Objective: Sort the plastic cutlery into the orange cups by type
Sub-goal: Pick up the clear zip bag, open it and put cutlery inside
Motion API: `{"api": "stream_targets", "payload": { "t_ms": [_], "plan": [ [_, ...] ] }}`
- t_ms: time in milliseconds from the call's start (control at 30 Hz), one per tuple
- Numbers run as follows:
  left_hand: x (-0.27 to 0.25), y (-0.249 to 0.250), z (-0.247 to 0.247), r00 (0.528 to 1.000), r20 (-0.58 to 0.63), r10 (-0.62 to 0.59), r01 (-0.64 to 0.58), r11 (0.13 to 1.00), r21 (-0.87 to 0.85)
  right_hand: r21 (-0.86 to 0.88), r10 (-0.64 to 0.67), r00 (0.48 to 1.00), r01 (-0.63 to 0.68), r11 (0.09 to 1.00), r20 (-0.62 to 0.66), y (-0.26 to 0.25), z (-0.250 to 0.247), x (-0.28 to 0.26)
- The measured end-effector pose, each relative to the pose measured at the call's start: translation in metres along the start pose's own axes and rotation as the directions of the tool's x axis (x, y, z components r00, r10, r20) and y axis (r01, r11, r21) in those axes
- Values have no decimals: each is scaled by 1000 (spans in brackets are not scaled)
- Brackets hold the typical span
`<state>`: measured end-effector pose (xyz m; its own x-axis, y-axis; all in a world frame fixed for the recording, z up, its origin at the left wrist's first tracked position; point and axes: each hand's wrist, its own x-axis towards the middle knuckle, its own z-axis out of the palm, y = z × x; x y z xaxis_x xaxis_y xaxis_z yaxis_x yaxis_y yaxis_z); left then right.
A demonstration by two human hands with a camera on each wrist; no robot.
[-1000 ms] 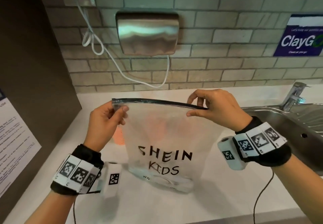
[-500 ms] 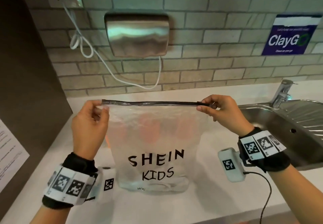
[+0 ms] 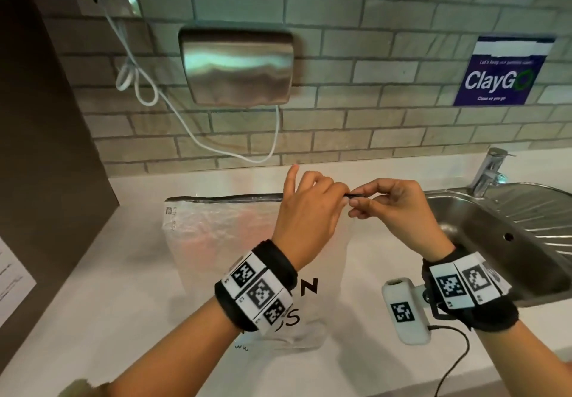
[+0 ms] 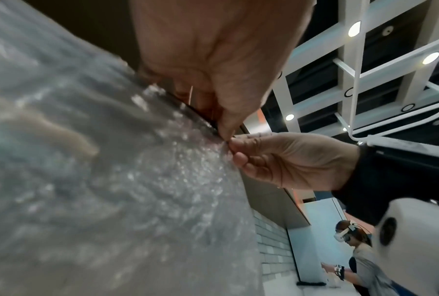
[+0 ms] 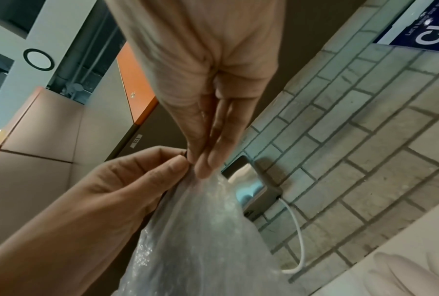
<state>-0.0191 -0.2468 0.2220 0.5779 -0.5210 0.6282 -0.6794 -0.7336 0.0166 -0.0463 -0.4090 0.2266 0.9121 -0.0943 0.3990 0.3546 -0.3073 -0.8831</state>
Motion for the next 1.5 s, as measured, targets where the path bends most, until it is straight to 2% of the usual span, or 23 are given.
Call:
{"api": "stream_targets", "payload": {
  "t_ms": [67, 133, 233, 367, 533, 600, 667, 733, 800, 867, 933, 1067, 1133, 1200, 1300, 1367, 1433, 1500],
  "plan": [
    [3, 0, -2, 1000, 4, -22, 21, 1000, 18, -24, -8, 1000, 8, 1000, -25, 3, -2, 0],
    [2, -6, -7, 999, 6, -50, 50, 998, -37, -68, -16, 999, 13, 998, -46, 6, -5, 2],
    [-10, -32, -24, 984, 99, -151, 161, 981, -106, -68, -6, 997, 1, 998, -78, 13, -10, 4],
    [-40, -81, -51, 966, 58, -254, 257, 965, -53, -53, -5, 997, 1, 999, -76, 18, -8, 4],
    [-78, -125, -82, 908, 7, -418, 418, 908, 29, 5, 1, 995, 0, 1000, -101, 18, -5, 6],
    [-89, -134, -89, 912, 57, -405, 405, 914, 17, -11, -7, 996, 6, 1000, -84, 18, -4, 4],
    [-95, -132, -90, 927, 95, -362, 370, 924, -98, -39, -19, 998, 17, 999, -58, 15, -3, 0],
    [-94, -123, -90, 919, 80, -386, 393, 880, -267, -41, -21, 999, 20, 999, -33, 8, -2, -5],
    [-90, -115, -87, 913, 55, -405, 398, 851, -341, -44, -26, 999, 25, 999, -29, 1, -1, -11],
    [-86, -110, -85, 921, 66, -385, 386, 872, -301, -63, -37, 996, 32, 997, -79, -3, 0, -16],
    [-81, -104, -86, 925, 137, -355, 378, 898, -224, -91, -36, 991, 24, 996, -130, -4, 0, -19],
    [-77, -89, -87, 905, 283, -316, 343, 938, -48, -164, -11, 994, -8, 986, -111, -8, -1, -28],
    [-74, -83, -85, 902, 260, -343, 359, 933, -12, -245, -4, 997, -14, 969, -72, -12, -2, -31],
    [-71, -77, -86, 904, 162, -395, 406, 913, -41, -297, 20, 1000, -26, 955, -25, -15, 0, -34],
    [-67, -64, -87, 907, 37, -419, 420, 899, -122, -450, 32, 998, -4, 893, 54, -18, 8, -38],
    [-67, -58, -86, 912, 0, -410, 405, 900, -161, -629, 63, 990, 29, 777, 123, -18, 16, -44],
    [-70, -56, -83, 921, 9, -390, 385, 905, -181, -778, 128, 972, 77, 623, 199, -16, 23, -52],
    [-75, -54, -82, 927, 67, -368, 374, 917, -141, -822, 192, 954, 85, 564, 230, -9, 26, -57]
  ]
}}
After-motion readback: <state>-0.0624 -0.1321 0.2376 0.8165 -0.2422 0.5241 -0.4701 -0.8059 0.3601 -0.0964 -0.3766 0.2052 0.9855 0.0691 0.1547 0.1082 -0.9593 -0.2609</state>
